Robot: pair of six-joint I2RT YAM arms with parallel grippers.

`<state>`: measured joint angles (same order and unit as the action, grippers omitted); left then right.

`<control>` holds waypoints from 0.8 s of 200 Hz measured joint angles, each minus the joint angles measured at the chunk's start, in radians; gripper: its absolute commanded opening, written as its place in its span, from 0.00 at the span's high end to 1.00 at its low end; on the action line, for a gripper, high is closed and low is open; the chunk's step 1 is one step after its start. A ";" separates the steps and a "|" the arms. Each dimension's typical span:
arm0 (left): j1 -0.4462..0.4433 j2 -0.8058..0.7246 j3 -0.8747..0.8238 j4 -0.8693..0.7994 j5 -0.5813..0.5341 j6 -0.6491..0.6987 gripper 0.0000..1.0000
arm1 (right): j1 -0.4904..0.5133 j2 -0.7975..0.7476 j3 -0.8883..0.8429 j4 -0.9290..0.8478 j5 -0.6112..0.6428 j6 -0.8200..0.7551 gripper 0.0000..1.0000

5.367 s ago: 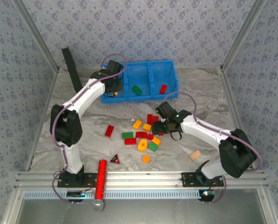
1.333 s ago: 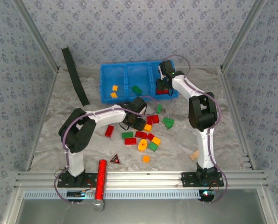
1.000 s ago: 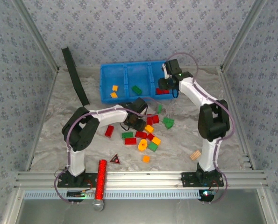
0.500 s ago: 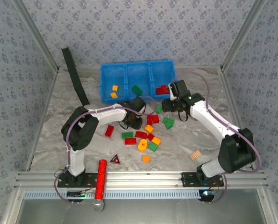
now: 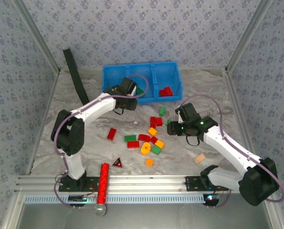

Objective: Sort the legos into containers by color
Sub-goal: Place the lego in the container.

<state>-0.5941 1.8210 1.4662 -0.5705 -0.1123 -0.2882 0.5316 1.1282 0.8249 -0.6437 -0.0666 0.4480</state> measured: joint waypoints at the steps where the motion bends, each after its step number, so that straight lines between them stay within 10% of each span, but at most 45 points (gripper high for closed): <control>1: 0.002 0.000 0.002 0.000 -0.001 0.000 0.79 | 0.002 0.000 0.000 -0.001 -0.001 0.002 0.43; 160: 0.259 0.290 0.258 -0.010 0.001 -0.013 0.77 | 0.035 0.301 0.167 0.141 0.006 0.001 0.38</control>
<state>-0.3355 2.1105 1.7241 -0.5804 -0.1116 -0.3008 0.5663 1.4292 0.9916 -0.5030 -0.0608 0.4492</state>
